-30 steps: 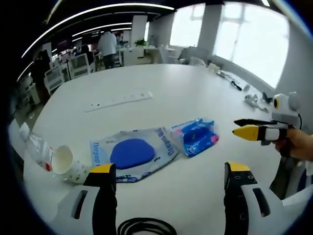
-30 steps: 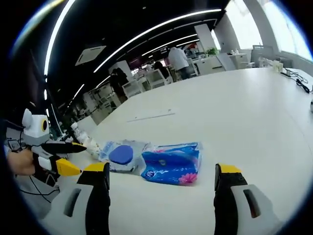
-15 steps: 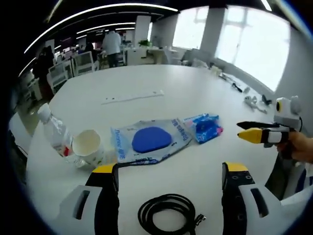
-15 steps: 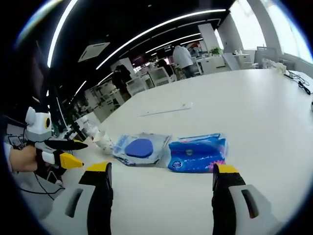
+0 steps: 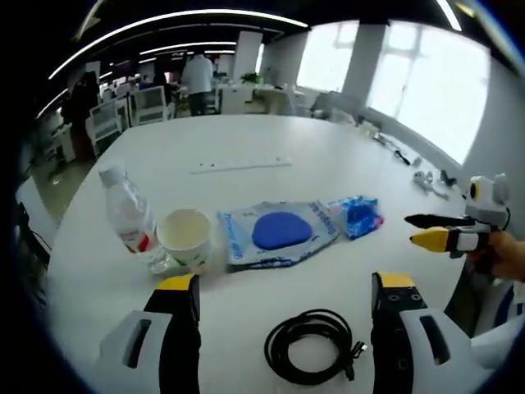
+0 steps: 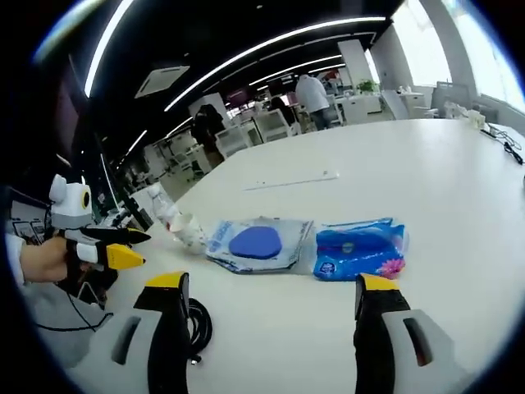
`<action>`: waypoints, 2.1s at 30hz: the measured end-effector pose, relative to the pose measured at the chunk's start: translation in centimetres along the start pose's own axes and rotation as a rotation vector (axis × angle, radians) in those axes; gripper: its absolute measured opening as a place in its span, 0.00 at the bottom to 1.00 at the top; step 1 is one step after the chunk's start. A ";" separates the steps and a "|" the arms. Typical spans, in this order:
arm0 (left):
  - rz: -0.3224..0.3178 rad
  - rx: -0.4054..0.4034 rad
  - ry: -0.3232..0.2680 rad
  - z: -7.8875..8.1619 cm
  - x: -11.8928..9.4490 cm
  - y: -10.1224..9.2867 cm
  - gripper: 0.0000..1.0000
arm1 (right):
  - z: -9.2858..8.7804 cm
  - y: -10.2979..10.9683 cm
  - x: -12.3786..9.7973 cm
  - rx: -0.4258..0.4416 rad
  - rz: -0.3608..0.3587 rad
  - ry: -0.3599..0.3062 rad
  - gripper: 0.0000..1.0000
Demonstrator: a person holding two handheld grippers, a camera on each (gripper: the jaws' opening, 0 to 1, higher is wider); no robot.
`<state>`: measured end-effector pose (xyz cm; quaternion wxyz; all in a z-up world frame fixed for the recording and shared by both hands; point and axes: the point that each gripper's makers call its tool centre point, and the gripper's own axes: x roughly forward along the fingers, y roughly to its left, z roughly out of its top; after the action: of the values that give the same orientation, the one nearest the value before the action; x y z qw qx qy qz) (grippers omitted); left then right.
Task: Arrange the tabletop items into an orderly group along one side of the table until the central work area is clear of visible clutter.
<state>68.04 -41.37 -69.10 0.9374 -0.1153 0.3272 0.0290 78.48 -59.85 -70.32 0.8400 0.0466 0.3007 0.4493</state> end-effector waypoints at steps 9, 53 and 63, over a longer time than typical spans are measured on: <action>0.001 -0.010 0.017 -1.8 -0.7 1.1 0.82 | -0.7 1.6 1.0 0.010 0.011 0.019 0.78; 0.027 -0.054 0.162 -13.7 1.6 0.1 0.59 | -13.8 11.8 4.9 -0.106 0.109 0.325 0.35; 0.028 -0.105 0.142 -13.9 1.9 -0.2 0.25 | -14.4 10.9 4.8 -0.114 0.062 0.344 0.19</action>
<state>61.14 -44.83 -80.77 0.9041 -0.1616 0.3923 0.0510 64.69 -52.38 -80.47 0.7632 -0.0696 0.4125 0.4925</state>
